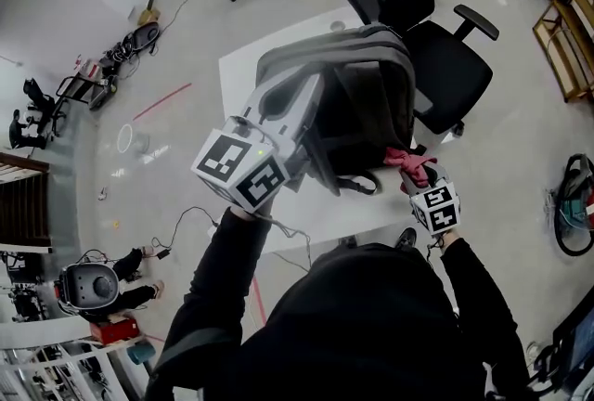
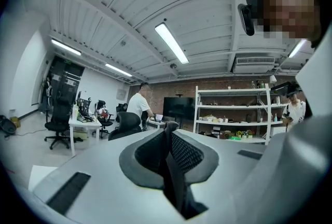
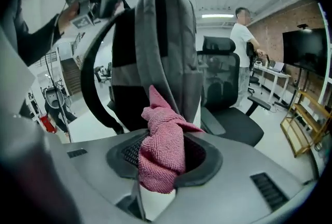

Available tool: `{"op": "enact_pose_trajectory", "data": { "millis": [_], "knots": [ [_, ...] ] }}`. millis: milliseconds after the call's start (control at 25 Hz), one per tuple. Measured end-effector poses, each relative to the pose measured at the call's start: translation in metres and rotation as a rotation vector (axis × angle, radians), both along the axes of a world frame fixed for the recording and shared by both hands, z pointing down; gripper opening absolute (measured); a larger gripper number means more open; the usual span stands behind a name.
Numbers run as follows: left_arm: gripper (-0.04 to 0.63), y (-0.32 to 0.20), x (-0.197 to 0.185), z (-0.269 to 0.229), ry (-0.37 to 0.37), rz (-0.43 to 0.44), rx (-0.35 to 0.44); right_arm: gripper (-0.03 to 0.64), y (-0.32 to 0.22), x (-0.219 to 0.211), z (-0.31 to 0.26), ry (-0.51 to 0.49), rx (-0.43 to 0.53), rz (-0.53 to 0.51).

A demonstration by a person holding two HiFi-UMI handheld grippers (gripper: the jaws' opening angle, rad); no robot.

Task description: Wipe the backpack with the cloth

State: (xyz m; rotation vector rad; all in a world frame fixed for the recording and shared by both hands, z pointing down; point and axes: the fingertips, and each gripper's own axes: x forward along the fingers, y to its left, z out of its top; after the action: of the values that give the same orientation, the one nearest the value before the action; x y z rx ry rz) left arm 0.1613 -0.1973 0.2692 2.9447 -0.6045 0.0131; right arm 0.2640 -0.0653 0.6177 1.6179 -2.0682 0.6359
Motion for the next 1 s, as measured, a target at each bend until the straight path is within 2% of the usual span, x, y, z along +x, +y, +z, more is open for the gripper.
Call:
{"op": "enact_pose_trajectory", "data": {
  "millis": [200, 280, 360, 520, 760, 1000],
  "knots": [
    [0.043, 0.006, 0.0, -0.002, -0.109, 0.029, 0.114, 0.141, 0.039, 0.031, 0.071, 0.05, -0.225, 0.057],
    [0.043, 0.007, 0.003, -0.001, -0.187, 0.072, 0.17, 0.141, 0.046, 0.04, 0.078, 0.051, -0.261, 0.082],
    [0.043, 0.008, 0.004, 0.003, -0.275, 0.127, 0.217, 0.141, 0.04, 0.042, 0.067, 0.054, -0.238, 0.078],
    [0.043, 0.008, 0.006, 0.005, -0.41, 0.209, 0.262, 0.141, 0.007, 0.019, 0.004, 0.059, -0.078, 0.001],
    [0.043, 0.012, -0.001, -0.001, -0.548, 0.303, 0.338, 0.141, -0.045, -0.043, -0.149, 0.087, 0.245, -0.129],
    [0.043, 0.01, -0.004, -0.007, -0.661, 0.372, 0.403, 0.141, -0.076, -0.052, -0.3, 0.113, 0.529, -0.121]
  ]
}}
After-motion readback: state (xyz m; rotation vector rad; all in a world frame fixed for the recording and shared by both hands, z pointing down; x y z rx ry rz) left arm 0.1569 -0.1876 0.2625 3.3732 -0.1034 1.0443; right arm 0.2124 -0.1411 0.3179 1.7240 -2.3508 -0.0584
